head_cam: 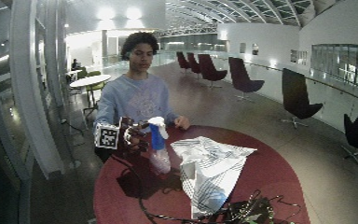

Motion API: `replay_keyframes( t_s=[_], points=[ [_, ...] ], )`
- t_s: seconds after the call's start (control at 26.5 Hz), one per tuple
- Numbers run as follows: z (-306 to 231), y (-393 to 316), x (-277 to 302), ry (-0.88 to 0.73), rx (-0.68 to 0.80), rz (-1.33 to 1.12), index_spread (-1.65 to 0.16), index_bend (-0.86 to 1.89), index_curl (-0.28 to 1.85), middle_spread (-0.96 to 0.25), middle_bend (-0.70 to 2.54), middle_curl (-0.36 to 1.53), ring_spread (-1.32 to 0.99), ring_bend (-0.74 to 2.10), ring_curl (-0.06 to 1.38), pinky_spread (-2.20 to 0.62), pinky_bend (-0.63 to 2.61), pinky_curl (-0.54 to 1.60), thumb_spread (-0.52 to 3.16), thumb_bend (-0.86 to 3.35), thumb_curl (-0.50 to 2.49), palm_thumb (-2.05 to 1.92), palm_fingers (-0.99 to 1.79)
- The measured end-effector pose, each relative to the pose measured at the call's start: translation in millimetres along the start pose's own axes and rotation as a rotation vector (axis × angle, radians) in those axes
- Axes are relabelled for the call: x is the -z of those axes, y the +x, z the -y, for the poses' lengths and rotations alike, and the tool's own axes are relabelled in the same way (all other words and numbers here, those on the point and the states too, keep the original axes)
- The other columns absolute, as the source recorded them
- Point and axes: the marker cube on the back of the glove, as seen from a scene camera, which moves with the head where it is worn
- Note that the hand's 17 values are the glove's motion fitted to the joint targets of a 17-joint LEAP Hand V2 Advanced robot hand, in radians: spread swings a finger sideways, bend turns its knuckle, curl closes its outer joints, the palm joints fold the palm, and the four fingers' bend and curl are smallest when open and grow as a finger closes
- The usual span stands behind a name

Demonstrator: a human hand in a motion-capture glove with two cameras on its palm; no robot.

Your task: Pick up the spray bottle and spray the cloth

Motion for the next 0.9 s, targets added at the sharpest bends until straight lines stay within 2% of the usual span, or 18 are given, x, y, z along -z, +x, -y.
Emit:
replay_keyframes(
  t_s=[0.23, 0.45, 0.75, 0.9],
  points=[
    [44, 8, -21, 0.034, -0.049, 0.024, -0.33, 0.09, 0.21, -0.01, 0.28, 0.39, 0.01, 0.41, 0.34, 0.20, 0.30, 0.35, 1.04, 0.01, 0.39, 0.76, 0.65],
    [67, 15, -36, 0.028, -0.064, 0.026, -0.33, 0.14, 0.22, -0.02, 0.27, 0.39, 0.01, 0.41, 0.34, 0.20, 0.29, 0.35, 1.01, -0.02, 0.39, 0.77, 0.71],
    [73, 18, -40, 0.121, -0.045, 0.006, -0.28, 0.22, 0.29, -0.06, 0.27, 0.40, -0.03, 0.40, 0.33, 0.20, 0.22, 0.33, 0.98, -0.01, 0.40, 0.80, 1.00],
    [76, 17, -39, 0.148, -0.011, -0.021, -0.27, 0.16, 0.30, -0.07, 0.32, 0.42, -0.06, 0.42, 0.35, 0.18, 0.21, 0.33, 0.93, 0.01, 0.44, 0.88, 1.11]
  ],
)
